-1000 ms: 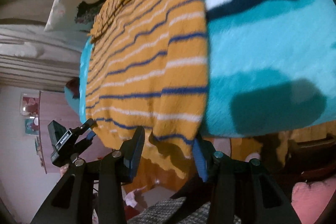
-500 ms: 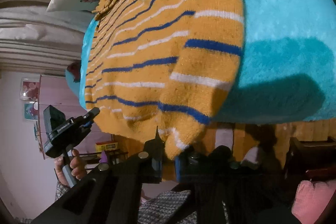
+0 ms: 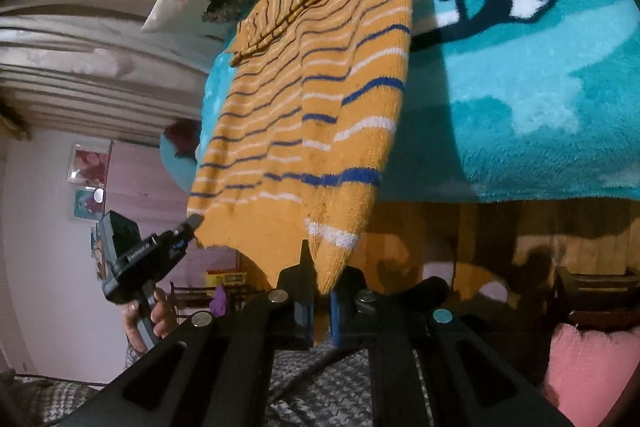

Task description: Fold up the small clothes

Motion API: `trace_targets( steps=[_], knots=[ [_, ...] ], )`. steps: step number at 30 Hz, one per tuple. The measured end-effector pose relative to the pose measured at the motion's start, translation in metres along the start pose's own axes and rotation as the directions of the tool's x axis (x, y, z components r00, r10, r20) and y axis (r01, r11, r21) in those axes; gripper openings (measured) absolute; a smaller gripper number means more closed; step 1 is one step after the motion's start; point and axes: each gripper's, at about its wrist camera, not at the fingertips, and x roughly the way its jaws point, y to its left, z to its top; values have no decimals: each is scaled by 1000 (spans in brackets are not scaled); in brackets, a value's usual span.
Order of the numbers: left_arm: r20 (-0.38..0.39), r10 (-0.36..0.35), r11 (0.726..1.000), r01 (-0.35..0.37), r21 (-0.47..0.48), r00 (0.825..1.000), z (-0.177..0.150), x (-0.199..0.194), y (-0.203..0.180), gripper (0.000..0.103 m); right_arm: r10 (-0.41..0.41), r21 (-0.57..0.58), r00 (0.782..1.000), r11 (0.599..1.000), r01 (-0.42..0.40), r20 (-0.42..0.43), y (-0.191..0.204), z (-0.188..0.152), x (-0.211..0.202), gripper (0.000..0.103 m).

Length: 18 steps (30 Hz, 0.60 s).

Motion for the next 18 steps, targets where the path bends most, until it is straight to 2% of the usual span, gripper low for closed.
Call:
trace_targets(
  steps=[6,10,13,16,17,18],
  knots=[
    [48,-18,1000,18,-1,999,38,-4,-13,12,-4,-42,999,999,5,31,18,23,-2,6],
    [90,-39,999,37,29,995,88,-1,-25,12,1,-92,996,996,7,86,41,59,-10,6],
    [131,-53,997,45,61,990,141,11,-41,12,-10,-123,990,992,27,137,64,108,-13,6],
    [160,-61,994,46,95,985,196,32,-63,11,-53,-154,977,984,86,205,86,168,-9,6],
    [165,-61,994,45,99,984,216,43,-70,3,-61,-147,975,985,94,216,91,184,-6,6],
    [168,-62,994,45,103,984,236,53,-74,0,-72,-135,971,985,105,229,92,206,-2,6]
  ],
)
